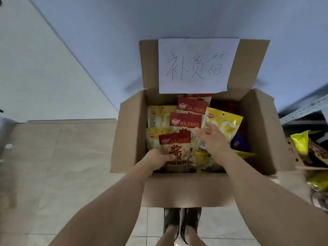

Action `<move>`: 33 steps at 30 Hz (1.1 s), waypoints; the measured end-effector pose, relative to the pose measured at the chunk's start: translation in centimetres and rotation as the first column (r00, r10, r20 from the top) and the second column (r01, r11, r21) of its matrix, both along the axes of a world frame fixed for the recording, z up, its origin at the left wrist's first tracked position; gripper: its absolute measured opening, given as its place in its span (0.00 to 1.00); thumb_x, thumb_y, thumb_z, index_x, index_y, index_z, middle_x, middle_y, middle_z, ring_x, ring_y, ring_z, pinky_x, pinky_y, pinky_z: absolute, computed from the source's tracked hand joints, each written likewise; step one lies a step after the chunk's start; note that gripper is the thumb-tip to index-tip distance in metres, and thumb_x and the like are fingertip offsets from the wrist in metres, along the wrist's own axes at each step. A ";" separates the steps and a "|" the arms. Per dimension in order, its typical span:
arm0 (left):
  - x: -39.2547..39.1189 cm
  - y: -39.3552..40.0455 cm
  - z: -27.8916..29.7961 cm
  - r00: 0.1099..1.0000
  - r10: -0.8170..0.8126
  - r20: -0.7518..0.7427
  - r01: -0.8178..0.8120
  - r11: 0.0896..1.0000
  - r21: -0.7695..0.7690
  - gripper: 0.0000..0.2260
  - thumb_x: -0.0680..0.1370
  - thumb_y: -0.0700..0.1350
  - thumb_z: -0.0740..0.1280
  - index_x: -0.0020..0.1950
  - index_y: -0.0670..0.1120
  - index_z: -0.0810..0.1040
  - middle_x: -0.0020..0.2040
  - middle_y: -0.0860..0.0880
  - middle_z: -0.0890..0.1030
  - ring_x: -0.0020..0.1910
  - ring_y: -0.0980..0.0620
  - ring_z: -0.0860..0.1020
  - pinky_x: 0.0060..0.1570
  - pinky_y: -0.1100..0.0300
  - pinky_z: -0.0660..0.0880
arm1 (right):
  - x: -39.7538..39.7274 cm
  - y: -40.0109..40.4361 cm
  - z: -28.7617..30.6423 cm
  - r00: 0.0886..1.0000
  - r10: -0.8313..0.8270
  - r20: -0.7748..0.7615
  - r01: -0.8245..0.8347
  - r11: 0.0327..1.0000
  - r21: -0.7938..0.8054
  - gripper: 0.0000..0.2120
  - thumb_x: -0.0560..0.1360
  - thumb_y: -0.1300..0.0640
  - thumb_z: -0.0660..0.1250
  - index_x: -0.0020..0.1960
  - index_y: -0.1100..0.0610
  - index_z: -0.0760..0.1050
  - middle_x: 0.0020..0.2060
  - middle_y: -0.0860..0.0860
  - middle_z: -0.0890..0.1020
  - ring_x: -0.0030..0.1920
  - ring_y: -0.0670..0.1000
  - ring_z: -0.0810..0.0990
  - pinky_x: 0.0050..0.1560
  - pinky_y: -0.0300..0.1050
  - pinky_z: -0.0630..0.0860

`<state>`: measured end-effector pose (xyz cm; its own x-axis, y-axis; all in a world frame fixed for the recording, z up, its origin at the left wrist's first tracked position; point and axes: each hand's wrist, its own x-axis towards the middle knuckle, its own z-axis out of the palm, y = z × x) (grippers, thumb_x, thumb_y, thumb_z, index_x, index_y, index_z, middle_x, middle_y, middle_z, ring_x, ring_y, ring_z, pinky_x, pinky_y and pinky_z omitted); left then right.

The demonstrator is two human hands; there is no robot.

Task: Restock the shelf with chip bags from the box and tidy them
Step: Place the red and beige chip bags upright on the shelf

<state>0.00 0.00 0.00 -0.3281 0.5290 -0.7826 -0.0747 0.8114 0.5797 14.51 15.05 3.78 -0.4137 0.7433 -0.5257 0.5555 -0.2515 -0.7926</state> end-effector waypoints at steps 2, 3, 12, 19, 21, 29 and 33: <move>-0.6 1.3 -3.0 0.999 -0.014 0.037 0.016 0.999 -0.039 0.28 0.76 0.47 0.76 0.73 0.49 0.71 0.67 0.51 0.79 0.68 0.48 0.74 0.72 0.51 0.69 | -0.9 1.0 -3.1 0.999 -0.026 0.040 0.030 0.995 -0.094 0.30 0.80 0.45 0.66 0.77 0.54 0.62 0.65 0.50 0.74 0.58 0.47 0.72 0.55 0.45 0.69; -0.7 1.7 -4.5 0.998 -0.037 0.051 0.040 0.998 -0.057 0.30 0.75 0.47 0.77 0.74 0.50 0.70 0.69 0.50 0.77 0.70 0.47 0.73 0.73 0.50 0.68 | -1.2 1.4 -4.8 0.997 -0.020 0.072 0.029 0.992 -0.121 0.31 0.79 0.44 0.66 0.77 0.55 0.62 0.68 0.51 0.74 0.61 0.49 0.73 0.56 0.46 0.70; -0.8 3.7 -12.1 0.994 -0.018 0.111 0.031 0.993 -0.117 0.31 0.76 0.44 0.75 0.76 0.48 0.67 0.69 0.53 0.72 0.75 0.48 0.66 0.73 0.57 0.63 | -1.7 3.5 -14.4 0.993 -0.021 0.114 0.049 0.967 -0.250 0.27 0.78 0.40 0.66 0.70 0.56 0.73 0.59 0.50 0.80 0.54 0.48 0.74 0.55 0.44 0.69; -1.8 2.6 -14.1 0.976 -0.067 0.207 0.097 0.985 -0.140 0.20 0.77 0.42 0.74 0.66 0.55 0.72 0.59 0.61 0.73 0.65 0.56 0.70 0.72 0.59 0.65 | -1.9 5.2 -16.0 0.995 0.021 0.099 0.018 0.924 -0.382 0.34 0.72 0.30 0.64 0.67 0.54 0.76 0.56 0.48 0.80 0.55 0.50 0.76 0.61 0.47 0.72; -2.4 1.7 -14.5 0.970 -0.080 0.230 0.120 0.979 -0.167 0.17 0.76 0.42 0.75 0.58 0.57 0.73 0.58 0.59 0.75 0.63 0.56 0.72 0.72 0.58 0.66 | -2.0 5.2 -16.3 0.996 0.037 0.079 -0.003 0.919 -0.394 0.33 0.71 0.32 0.67 0.67 0.53 0.76 0.58 0.48 0.81 0.58 0.50 0.77 0.65 0.50 0.73; -2.7 1.4 -16.2 0.949 -0.128 0.287 0.181 0.969 -0.167 0.21 0.73 0.43 0.79 0.55 0.62 0.73 0.58 0.61 0.78 0.66 0.55 0.73 0.70 0.59 0.67 | -3.1 3.4 -19.8 0.981 0.186 0.051 -0.155 0.916 -0.369 0.07 0.75 0.54 0.75 0.49 0.47 0.78 0.44 0.44 0.83 0.50 0.49 0.82 0.52 0.44 0.81; -2.6 1.4 -16.9 0.956 -0.136 0.260 0.187 0.965 -0.182 0.20 0.72 0.46 0.79 0.56 0.63 0.74 0.59 0.61 0.78 0.67 0.55 0.73 0.70 0.60 0.68 | -2.5 3.9 -20.0 0.992 0.127 -0.009 -0.121 0.919 -0.376 0.04 0.77 0.55 0.72 0.50 0.53 0.79 0.46 0.48 0.85 0.51 0.51 0.83 0.47 0.40 0.80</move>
